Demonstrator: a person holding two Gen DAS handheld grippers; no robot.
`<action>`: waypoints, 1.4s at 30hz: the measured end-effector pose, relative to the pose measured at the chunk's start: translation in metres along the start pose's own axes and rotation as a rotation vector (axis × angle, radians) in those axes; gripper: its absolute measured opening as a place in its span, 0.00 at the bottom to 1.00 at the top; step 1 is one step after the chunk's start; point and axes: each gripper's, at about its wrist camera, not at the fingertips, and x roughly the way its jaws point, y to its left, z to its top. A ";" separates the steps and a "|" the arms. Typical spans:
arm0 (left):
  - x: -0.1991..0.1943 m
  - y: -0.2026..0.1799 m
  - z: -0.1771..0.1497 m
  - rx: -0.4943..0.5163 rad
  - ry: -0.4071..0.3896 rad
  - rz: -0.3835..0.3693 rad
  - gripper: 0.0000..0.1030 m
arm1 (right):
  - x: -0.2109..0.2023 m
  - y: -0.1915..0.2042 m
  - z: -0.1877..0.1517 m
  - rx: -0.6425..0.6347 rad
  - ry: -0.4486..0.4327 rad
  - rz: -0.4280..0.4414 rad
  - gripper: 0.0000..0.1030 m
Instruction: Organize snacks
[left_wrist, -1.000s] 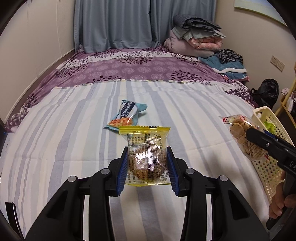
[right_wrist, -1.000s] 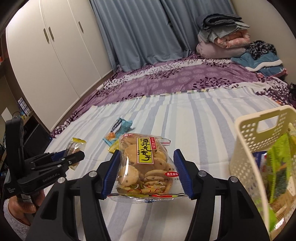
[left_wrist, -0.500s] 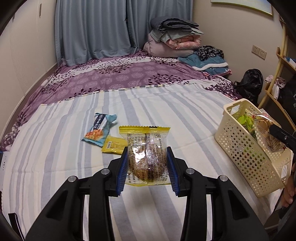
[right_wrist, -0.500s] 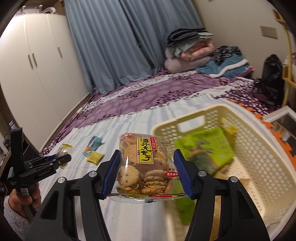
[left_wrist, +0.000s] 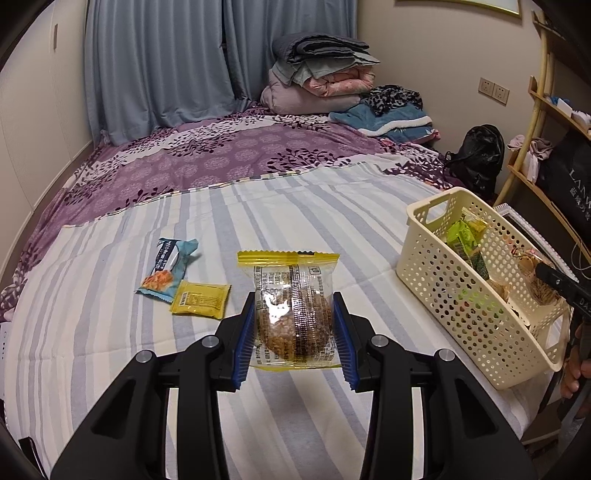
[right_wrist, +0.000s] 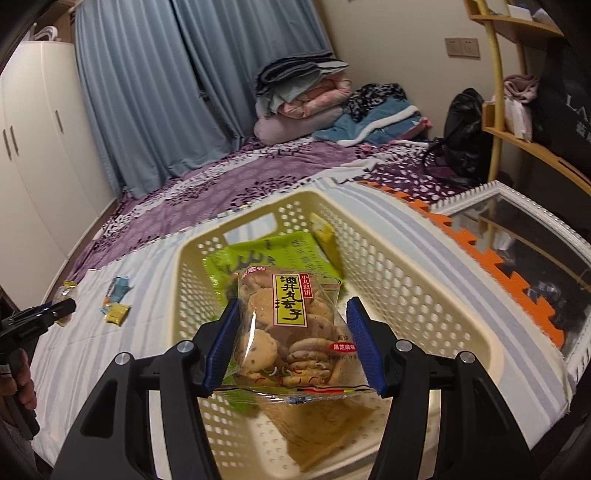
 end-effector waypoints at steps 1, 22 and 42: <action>0.000 -0.002 0.000 0.004 0.001 -0.003 0.39 | 0.001 -0.004 -0.002 0.012 0.006 -0.001 0.58; 0.001 -0.081 0.018 0.135 -0.002 -0.148 0.39 | -0.028 -0.010 0.004 0.048 -0.130 -0.013 0.65; 0.002 -0.227 -0.004 0.349 0.063 -0.469 0.39 | -0.039 -0.042 0.004 0.120 -0.182 -0.055 0.65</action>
